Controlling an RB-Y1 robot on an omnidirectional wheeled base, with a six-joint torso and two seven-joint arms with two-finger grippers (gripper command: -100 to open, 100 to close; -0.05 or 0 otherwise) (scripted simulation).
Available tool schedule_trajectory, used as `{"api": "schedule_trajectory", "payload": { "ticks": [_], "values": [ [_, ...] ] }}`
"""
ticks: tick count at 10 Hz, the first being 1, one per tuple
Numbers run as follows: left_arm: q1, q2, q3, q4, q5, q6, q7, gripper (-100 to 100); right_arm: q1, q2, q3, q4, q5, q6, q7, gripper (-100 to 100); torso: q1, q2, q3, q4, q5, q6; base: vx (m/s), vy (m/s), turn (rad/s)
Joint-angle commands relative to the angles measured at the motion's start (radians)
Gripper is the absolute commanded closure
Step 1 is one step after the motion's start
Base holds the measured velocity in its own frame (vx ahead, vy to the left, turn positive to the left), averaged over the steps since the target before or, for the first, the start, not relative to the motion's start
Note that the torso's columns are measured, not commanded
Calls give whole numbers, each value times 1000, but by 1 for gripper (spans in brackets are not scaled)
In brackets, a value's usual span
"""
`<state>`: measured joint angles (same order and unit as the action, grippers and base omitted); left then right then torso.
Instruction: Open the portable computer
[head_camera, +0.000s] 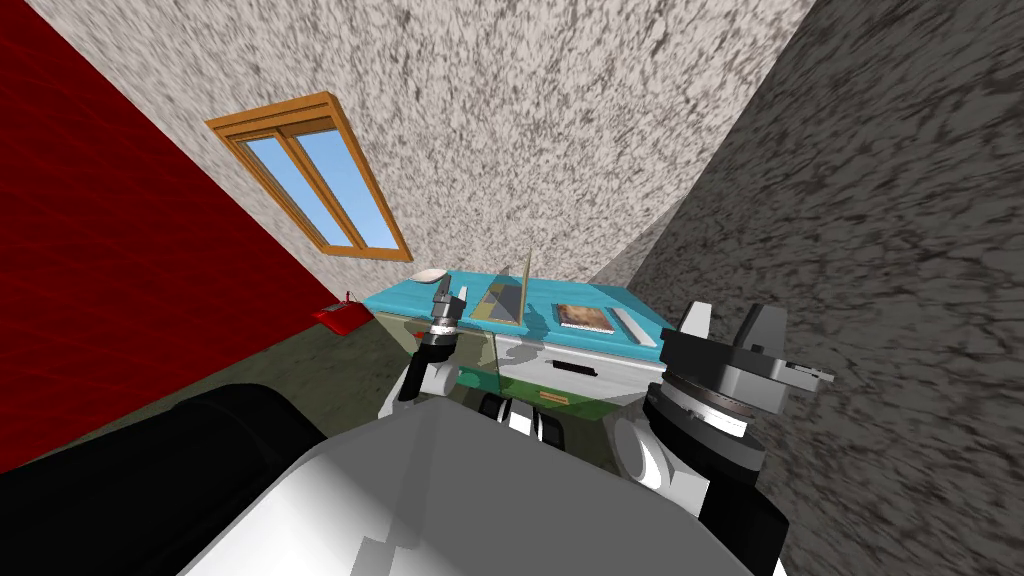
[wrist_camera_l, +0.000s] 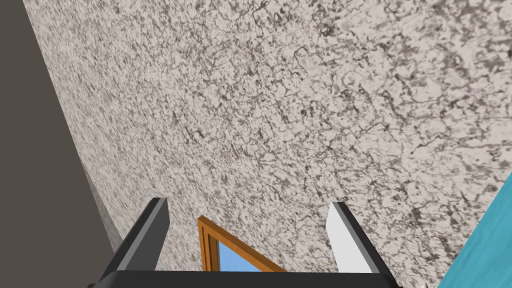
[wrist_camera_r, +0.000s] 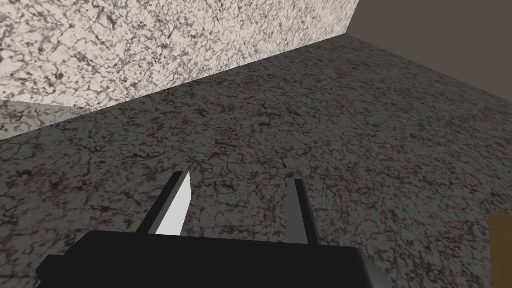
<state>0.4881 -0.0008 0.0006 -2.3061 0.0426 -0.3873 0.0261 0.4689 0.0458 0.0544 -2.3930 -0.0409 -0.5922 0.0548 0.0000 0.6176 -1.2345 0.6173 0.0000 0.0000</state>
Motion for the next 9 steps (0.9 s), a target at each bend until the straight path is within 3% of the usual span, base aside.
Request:
{"api": "schedule_trajectory", "payload": {
  "ticks": [1, 3, 6, 9],
  "values": [
    [0, 38, 1, -1, -3, 3, -3, -100, 0, 0, 0, 0, 0, 0, 0, 0, 0, 74, -148, 74, 0, 0, 5, -11, -3],
    [0, 85, 4, -1, -10, 10, -8, -100, 0, 0, 0, 0, 0, 0, 0, 0, -1, 117, -236, 117, 0, 0, 1, -32, -5],
    [-2, 143, 16, -3, -41, 40, -33, -100, 0, 0, 0, 0, 0, 0, 0, 0, -2, 120, -242, 120, 0, 0, 5, -77, -13],
    [-6, 113, 35, 3, -90, 90, -73, -100, 0, 0, 0, 0, 0, 0, 0, 0, -4, 120, -241, 121, -1, 0, 6, -191, -21]
  ]
}}
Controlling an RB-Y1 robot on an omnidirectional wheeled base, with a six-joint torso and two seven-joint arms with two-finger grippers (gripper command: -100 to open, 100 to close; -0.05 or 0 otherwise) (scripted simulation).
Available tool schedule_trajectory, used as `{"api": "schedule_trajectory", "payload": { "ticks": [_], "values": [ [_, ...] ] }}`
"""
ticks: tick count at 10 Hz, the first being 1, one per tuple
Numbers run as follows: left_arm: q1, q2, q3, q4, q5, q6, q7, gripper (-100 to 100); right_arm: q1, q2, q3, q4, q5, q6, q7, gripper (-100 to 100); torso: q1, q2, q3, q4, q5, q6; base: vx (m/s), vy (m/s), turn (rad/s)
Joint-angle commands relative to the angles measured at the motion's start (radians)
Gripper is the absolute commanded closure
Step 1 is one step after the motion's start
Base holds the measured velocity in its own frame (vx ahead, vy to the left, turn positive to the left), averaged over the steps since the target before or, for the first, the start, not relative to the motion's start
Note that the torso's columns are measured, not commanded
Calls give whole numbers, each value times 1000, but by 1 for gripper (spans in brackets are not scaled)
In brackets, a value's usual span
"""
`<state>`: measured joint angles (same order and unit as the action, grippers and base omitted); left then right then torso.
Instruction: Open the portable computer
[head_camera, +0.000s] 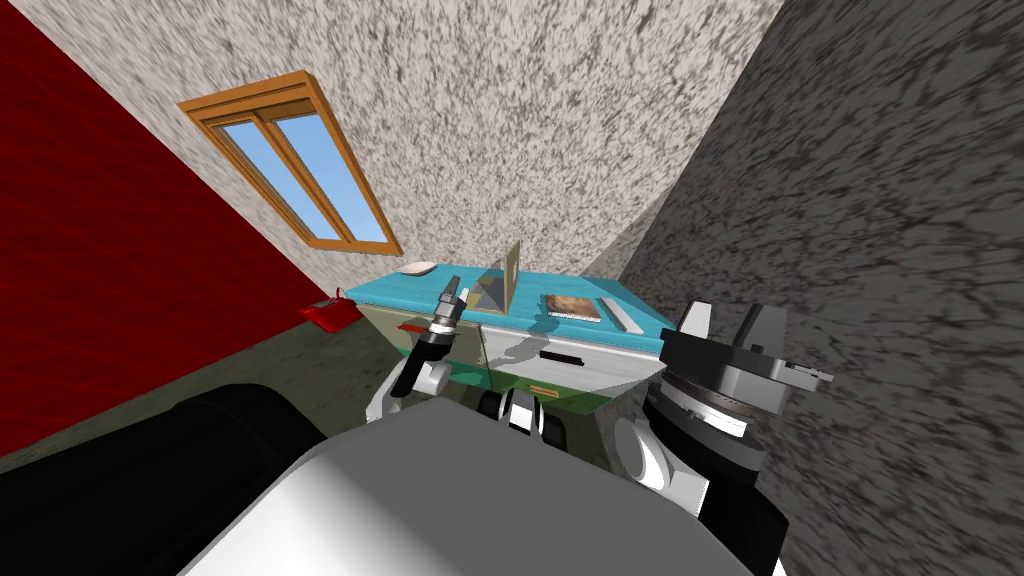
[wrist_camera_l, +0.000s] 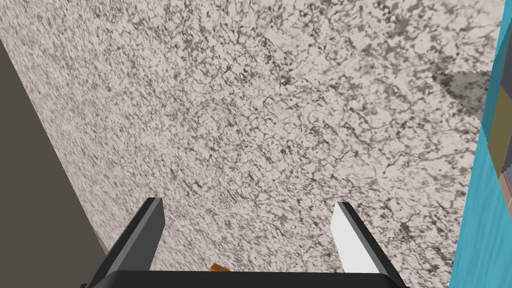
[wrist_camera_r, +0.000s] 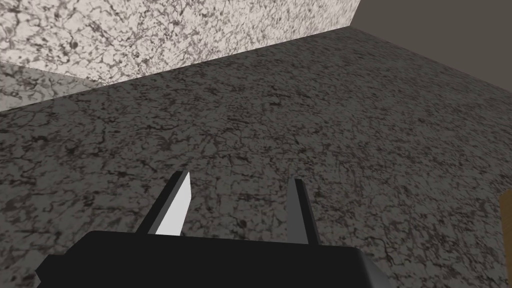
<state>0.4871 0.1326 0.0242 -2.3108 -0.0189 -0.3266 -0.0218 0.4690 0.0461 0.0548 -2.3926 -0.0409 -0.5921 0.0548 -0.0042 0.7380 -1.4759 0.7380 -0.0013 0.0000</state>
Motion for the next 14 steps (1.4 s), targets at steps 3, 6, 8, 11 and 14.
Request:
{"api": "schedule_trajectory", "payload": {
  "ticks": [3, 6, 8, 11, 14],
  "values": [
    [-10, 1, 31, 13, -80, 81, -66, -100, 0, 0, 0, 0, 0, 0, 0, 0, 6, -1, -1, 0, 2, 0, 30, -182, -25],
    [-14, 44, 48, 25, -125, 127, -102, -100, 0, 0, 0, 0, 0, 0, 0, 0, 5, 1, 0, 0, 1, 0, 14, -173, -21],
    [-13, 44, 46, 28, -131, 127, -107, -100, 0, 0, 0, 0, 0, 0, 0, 0, 5, 0, 0, 0, 2, 0, 10, -110, -10],
    [-109, 0, 90, 106, -162, 162, -149, -100, 0, 0, 0, 0, 0, 0, 0, 0, 10, 3, 2, 1, 3, 0, -86, 41, -155],
    [-187, -22, 111, 144, -177, 177, -169, -100, 0, 0, 0, 0, 0, 0, 0, 0, 4, 0, 0, 0, 1, 0, -95, 53, -127]
  ]
}}
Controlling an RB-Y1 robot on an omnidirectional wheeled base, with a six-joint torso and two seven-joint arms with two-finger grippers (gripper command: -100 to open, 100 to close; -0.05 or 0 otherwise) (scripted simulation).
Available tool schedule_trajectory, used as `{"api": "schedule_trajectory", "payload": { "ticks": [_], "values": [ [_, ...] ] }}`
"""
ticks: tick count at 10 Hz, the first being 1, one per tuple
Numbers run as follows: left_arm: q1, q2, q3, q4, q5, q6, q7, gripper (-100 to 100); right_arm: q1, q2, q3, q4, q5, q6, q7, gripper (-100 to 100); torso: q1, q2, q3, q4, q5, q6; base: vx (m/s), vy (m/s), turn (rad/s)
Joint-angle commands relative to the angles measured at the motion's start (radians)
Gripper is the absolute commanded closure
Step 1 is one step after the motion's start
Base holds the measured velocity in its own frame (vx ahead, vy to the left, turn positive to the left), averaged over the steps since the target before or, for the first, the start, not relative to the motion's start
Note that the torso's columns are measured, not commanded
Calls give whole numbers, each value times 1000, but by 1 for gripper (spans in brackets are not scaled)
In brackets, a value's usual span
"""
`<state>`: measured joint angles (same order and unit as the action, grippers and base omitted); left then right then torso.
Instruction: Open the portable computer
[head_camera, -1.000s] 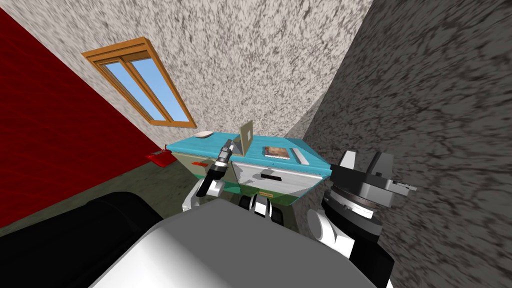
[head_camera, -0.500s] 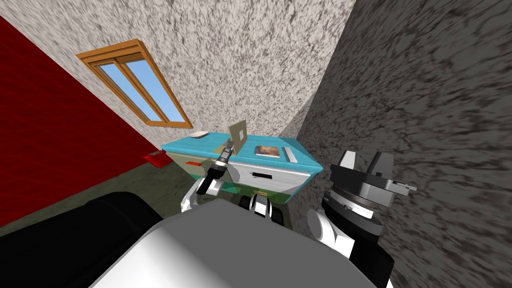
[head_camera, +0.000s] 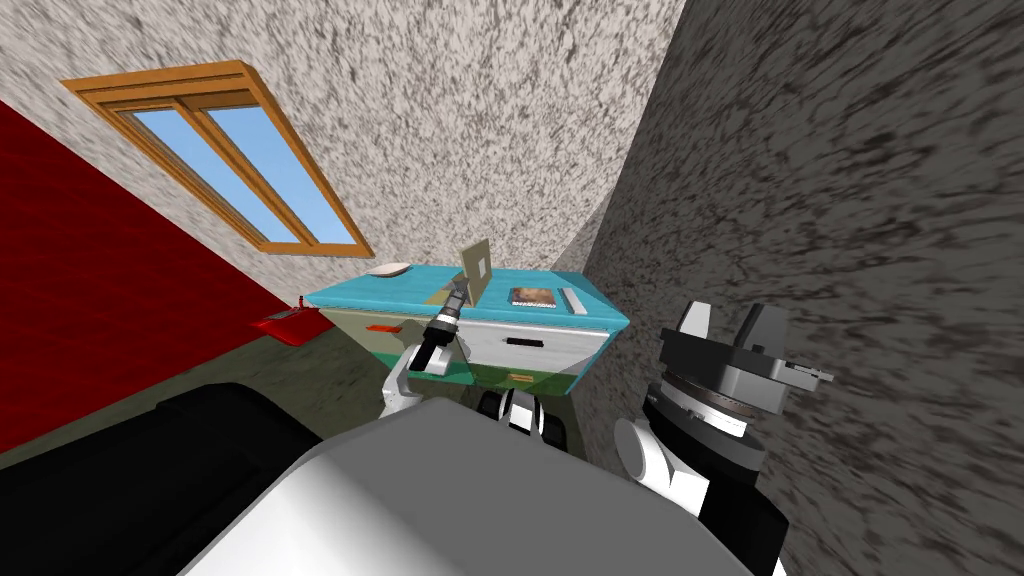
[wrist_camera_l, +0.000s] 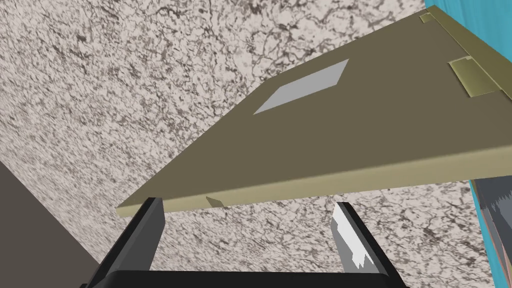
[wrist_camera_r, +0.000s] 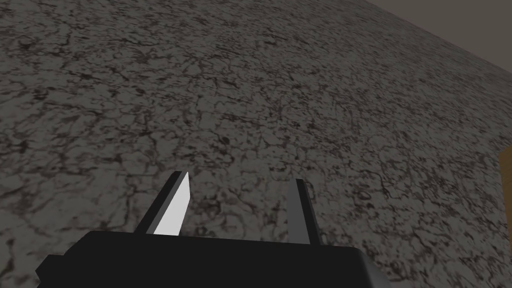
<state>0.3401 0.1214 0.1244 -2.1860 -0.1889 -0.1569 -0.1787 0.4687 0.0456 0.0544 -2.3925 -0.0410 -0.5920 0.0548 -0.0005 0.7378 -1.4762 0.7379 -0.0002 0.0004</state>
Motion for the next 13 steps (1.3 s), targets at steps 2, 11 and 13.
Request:
{"api": "schedule_trajectory", "payload": {
  "ticks": [2, 11, 13],
  "values": [
    [-97, -33, 33, 58, -22, 23, -31, -100, 0, 0, 0, 0, 0, 0, 0, 0, 0, 0, 0, 0, 0, 0, -89, 40, -127],
    [-365, -146, 140, 250, -95, 102, -129, -100, 0, 0, 0, 0, 0, 0, 0, 0, 0, -2, -1, 0, 0, -1, -94, 34, -138],
    [-423, -168, 162, 288, -110, 118, -149, -100, 0, 0, 0, 0, 0, 0, 0, 0, 0, -1, 0, 0, 0, -1, -86, 28, -153]
  ]
}}
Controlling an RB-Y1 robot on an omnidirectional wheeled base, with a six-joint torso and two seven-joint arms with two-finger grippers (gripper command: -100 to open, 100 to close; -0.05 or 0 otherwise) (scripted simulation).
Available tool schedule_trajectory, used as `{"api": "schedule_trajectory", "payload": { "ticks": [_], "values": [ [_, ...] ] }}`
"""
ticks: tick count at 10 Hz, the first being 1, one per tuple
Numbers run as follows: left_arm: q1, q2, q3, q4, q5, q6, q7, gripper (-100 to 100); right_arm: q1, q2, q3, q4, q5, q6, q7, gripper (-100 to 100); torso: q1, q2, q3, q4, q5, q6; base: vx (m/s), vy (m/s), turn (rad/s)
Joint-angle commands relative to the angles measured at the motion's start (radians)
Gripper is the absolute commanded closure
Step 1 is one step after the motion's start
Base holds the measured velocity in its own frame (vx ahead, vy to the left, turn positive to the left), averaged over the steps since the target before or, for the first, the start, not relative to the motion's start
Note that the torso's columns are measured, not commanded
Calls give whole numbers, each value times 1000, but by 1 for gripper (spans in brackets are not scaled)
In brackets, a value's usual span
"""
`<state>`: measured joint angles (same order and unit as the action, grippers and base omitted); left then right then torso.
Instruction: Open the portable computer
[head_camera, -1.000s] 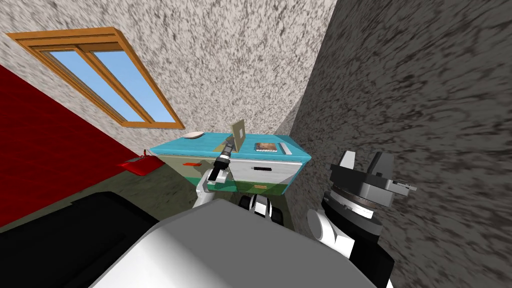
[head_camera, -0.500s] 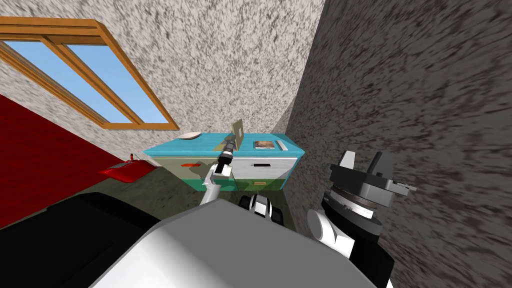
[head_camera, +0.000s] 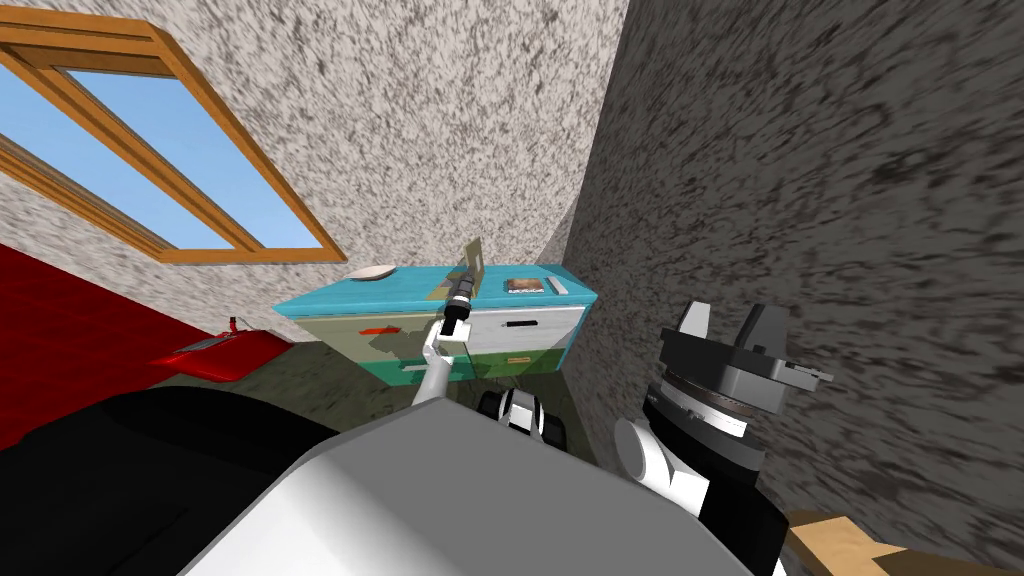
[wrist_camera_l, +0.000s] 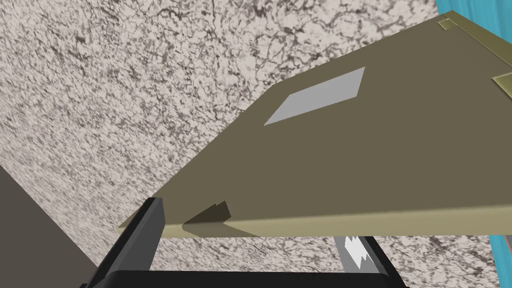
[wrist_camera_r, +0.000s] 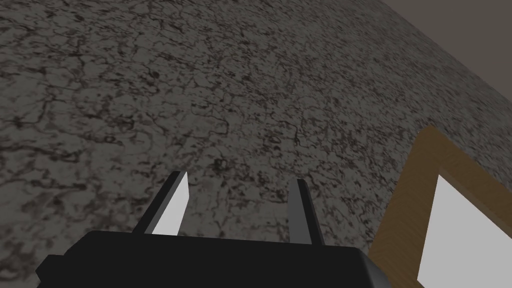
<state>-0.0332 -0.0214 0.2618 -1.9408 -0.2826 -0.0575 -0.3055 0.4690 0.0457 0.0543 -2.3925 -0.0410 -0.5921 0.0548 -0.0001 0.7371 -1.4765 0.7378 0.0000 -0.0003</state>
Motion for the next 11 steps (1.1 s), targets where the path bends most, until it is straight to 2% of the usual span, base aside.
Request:
{"api": "schedule_trajectory", "payload": {
  "ticks": [1, 2, 3, 4, 5, 6, 7, 8, 9, 10, 11],
  "values": [
    [-72, -25, 25, 43, -16, 19, -22, -100, 0, 0, 0, 0, 0, 0, 0, 0, 0, 1, 1, 0, 0, 1, -85, 29, -88],
    [-59, -20, 21, 36, -14, 21, -19, -100, 0, 0, 0, 0, 0, 0, 0, 0, 0, 1, 1, 0, 0, 0, -33, 10, -2],
    [-14, -3, 3, 4, -2, 3, -3, 100, 0, 0, 0, 0, 0, 0, 0, 0, 0, -1, -1, 0, 0, 0, 60, -12, 217],
    [15, 20, -19, -31, 13, -13, 17, 100, 0, 0, 0, 0, 0, 0, 0, 0, -1, -5, -3, -2, 0, -1, 131, -54, 332],
    [44, 20, -19, -34, 13, -13, 17, 100, 1, 0, 0, 0, 0, 0, 0, 0, 0, -8, -5, -3, 0, 0, 131, -62, 99],
    [73, 42, -40, -72, 28, -29, 37, 100, 0, 0, 0, 0, 0, 0, 0, 0, -1, -5, -3, -2, 0, 1, 139, -47, 132],
    [102, 42, -40, -72, 28, -29, 37, 100, 1, 0, 0, 0, 0, 0, 0, 0, 0, -2, -2, -1, 0, 1, 101, -26, 100],
    [133, 64, -62, -111, 42, -44, 56, 100, 0, 0, 0, 0, 0, 0, 0, 0, 1, 2, 1, 0, 0, 1, 114, -21, 155],
    [160, 64, -62, -111, 42, -44, 56, 100, 0, 0, 0, 0, 0, 0, 0, 0, 1, 2, 2, 1, 0, 0, 95, -23, 107],
    [195, 87, -83, -149, 57, -60, 76, 100, 0, 0, 0, 0, 0, 0, 0, 0, 1, 3, 2, 1, 0, 1, 100, -26, 160],
    [218, 87, -83, -149, 57, -60, 76, 100, 0, 0, 0, 0, 0, 0, 0, 0, 0, 2, 1, 1, 0, 0, 79, -36, 106]
  ]
}}
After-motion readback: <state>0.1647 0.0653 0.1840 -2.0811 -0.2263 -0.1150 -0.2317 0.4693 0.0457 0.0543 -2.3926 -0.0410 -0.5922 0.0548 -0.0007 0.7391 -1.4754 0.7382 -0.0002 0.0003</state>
